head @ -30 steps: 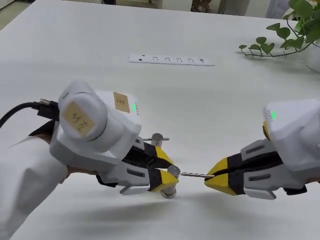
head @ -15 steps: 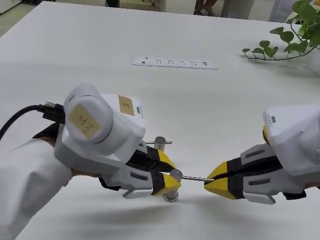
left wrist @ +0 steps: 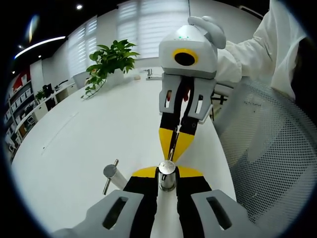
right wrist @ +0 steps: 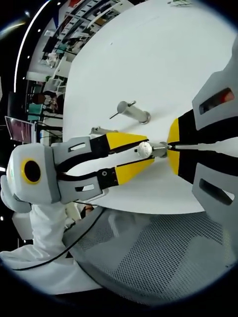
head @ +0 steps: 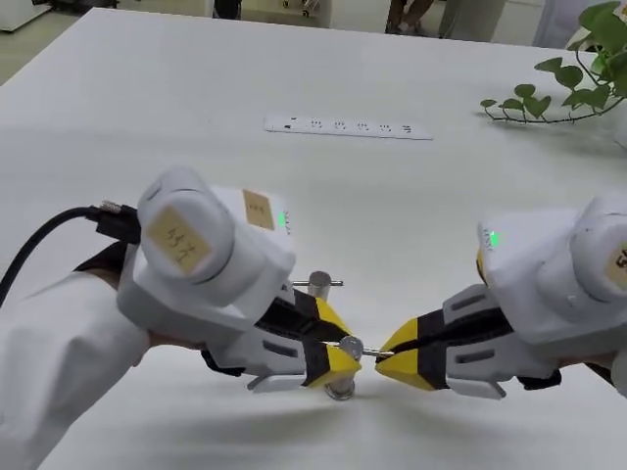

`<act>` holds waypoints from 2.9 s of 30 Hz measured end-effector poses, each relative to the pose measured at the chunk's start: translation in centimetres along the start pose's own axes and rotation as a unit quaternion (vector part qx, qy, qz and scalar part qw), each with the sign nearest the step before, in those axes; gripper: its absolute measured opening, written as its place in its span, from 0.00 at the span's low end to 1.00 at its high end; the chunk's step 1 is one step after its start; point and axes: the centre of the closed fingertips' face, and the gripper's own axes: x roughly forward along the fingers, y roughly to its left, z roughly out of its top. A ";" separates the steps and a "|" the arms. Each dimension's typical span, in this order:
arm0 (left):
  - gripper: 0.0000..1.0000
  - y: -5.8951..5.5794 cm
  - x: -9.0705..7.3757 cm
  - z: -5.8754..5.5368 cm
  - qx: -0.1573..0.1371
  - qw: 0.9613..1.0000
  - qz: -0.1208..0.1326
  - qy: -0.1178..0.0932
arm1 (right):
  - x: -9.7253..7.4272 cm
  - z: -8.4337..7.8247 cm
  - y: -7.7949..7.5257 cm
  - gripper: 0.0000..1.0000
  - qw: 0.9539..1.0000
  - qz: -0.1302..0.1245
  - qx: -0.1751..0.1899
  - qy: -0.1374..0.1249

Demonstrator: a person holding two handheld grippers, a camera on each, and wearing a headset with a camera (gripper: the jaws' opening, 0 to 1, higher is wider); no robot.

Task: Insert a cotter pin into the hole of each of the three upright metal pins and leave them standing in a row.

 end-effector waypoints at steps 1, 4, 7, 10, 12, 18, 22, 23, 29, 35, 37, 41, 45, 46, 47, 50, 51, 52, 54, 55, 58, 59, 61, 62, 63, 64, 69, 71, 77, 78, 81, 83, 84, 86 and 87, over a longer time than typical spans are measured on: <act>0.10 0.0 0.0 0.0 0.002 1.000 -0.001 0.000 | 0.2 0.1 0.0 0.00 1.000 0.002 0.000 0.000; 0.10 -0.1 0.0 0.0 0.002 1.000 -0.001 0.001 | 0.5 0.4 0.1 0.00 1.000 0.005 -0.013 0.003; 0.10 -0.1 -0.1 0.0 -0.011 1.000 -0.002 -0.001 | 0.7 0.5 0.1 0.00 1.000 0.002 -0.024 0.005; 0.10 -0.1 -0.2 -0.1 -0.017 1.000 -0.001 -0.003 | 0.8 0.5 -0.1 0.00 0.999 -0.004 -0.044 0.007; 0.10 -0.2 -0.2 -0.1 -0.016 1.000 -0.001 -0.002 | 0.7 0.4 -0.1 0.00 0.999 -0.009 -0.046 0.007; 0.10 -0.3 -0.3 -0.2 -0.014 1.000 -0.001 -0.002 | 0.2 0.2 -0.3 0.16 0.999 -0.018 -0.038 0.009; 0.10 -0.4 -0.3 -0.2 -0.014 1.000 -0.001 -0.003 | -0.6 0.1 -0.3 0.08 0.999 -0.020 -0.031 0.006; 0.10 -0.4 -0.3 -0.2 -0.014 1.000 -0.001 -0.002 | -0.8 0.2 -0.1 0.04 0.999 -0.015 -0.029 0.001; 0.10 -0.4 -0.4 -0.2 -0.013 1.000 0.001 -0.003 | -1.1 1.2 0.0 0.00 0.999 -0.015 -0.031 -0.015; 0.10 -0.5 -0.4 -0.2 -0.015 1.000 0.004 -0.002 | -0.9 1.1 0.3 0.00 0.999 -0.013 -0.037 -0.009; 0.10 -0.5 -0.4 -0.2 -0.010 1.000 0.004 -0.002 | -0.9 1.1 0.3 0.00 0.999 -0.014 -0.036 -0.011; 0.11 -0.6 -0.5 0.0 0.013 1.000 0.005 -0.006 | -1.2 1.0 0.1 0.05 0.999 -0.024 -0.035 -0.014; 0.26 -0.7 -1.1 0.0 0.018 1.000 0.007 -0.004 | -1.5 1.2 0.4 0.07 0.999 -0.022 -0.027 -0.020; 0.29 -0.8 -1.5 0.0 0.018 1.000 0.007 -0.004 | -1.5 1.3 0.4 0.07 0.999 -0.022 -0.025 -0.022; 0.30 -1.1 -1.9 0.5 0.021 1.000 0.007 -0.018 | -1.4 1.3 0.5 0.08 0.999 -0.022 -0.021 -0.025; 0.41 -2.1 -3.2 1.6 -0.007 0.998 -0.002 -0.062 | -1.2 1.6 0.8 0.09 0.999 -0.018 -0.014 -0.033; 0.49 -2.2 -3.7 1.6 -0.010 0.998 -0.001 -0.068 | -1.1 1.7 0.9 0.09 0.999 -0.016 -0.012 -0.034; 0.54 -2.3 -4.3 1.4 -0.013 0.997 0.002 -0.071 | -0.9 1.7 1.0 0.10 0.999 -0.015 -0.010 -0.035; 0.63 -2.5 -5.1 1.2 -0.022 0.996 0.009 -0.084 | -0.5 1.8 1.1 0.11 0.999 -0.015 -0.009 -0.037; 0.66 -2.6 -5.3 1.2 -0.042 0.995 0.014 -0.095 | -0.4 1.8 1.0 0.12 0.999 -0.017 -0.007 -0.039; 0.72 -3.4 -5.9 0.0 -0.064 0.993 0.005 -0.100 | 0.0 2.1 0.9 0.13 0.999 -0.021 0.005 -0.050; 0.74 -3.5 -6.0 -0.5 -0.067 0.993 0.009 -0.097 | 0.1 2.1 0.9 0.13 0.999 -0.021 0.005 -0.050; 0.78 -3.6 -6.2 -1.5 -0.068 0.994 0.021 -0.089 | 0.3 2.1 0.9 0.13 0.999 -0.020 0.006 -0.049; 0.79 -3.7 -6.3 -2.1 -0.075 0.993 0.026 -0.082 | 0.4 2.1 0.9 0.14 0.999 -0.020 0.007 -0.049; 0.79 -3.8 -6.3 -2.5 -0.076 0.994 0.024 -0.078 | 0.5 2.1 0.9 0.14 0.999 -0.018 0.008 -0.049; 0.79 -4.0 -6.4 -2.8 -0.076 0.994 0.023 -0.076 | 0.6 2.0 0.8 0.14 0.999 -0.018 0.008 -0.048; 0.98 -4.6 -6.6 -3.9 -0.086 0.993 0.031 -0.070 | 1.0 1.9 0.8 0.13 0.999 -0.013 0.008 -0.046; 0.99 -4.9 -6.6 -4.0 -0.094 0.992 0.027 -0.074 | 1.1 1.8 0.6 0.11 0.999 -0.012 0.007 -0.047; 0.99 -4.6 -7.2 -4.4 -0.117 0.989 0.047 -0.079 | 1.4 1.9 0.5 0.09 0.999 -0.009 0.003 -0.049; 0.99 -4.6 -7.3 -4.5 -0.119 0.989 0.050 -0.078 | 1.5 2.0 0.6 0.08 0.999 -0.005 -0.001 -0.047; 0.99 -4.3 -7.7 -4.9 -0.130 0.987 0.061 -0.077 | 1.6 2.1 0.7 0.08 0.999 -0.007 -0.017 -0.043; 0.99 -4.2 -7.8 -5.0 -0.134 0.986 0.065 -0.076 | 1.6 2.0 0.7 0.08 0.999 -0.007 -0.018 -0.043; 0.99 -4.3 -7.9 -5.1 -0.135 0.986 0.065 -0.075 | 1.6 2.0 0.6 0.07 0.999 -0.006 -0.016 -0.046; 0.99 -4.3 -8.2 -5.1 -0.129 0.987 0.069 -0.070 | 1.4 1.8 0.3 0.07 0.999 -0.005 -0.014 -0.050; 0.99 -4.3 -8.3 -5.1 -0.127 0.987 0.071 -0.070 | 1.2 1.8 0.1 0.07 0.999 -0.002 -0.014 -0.052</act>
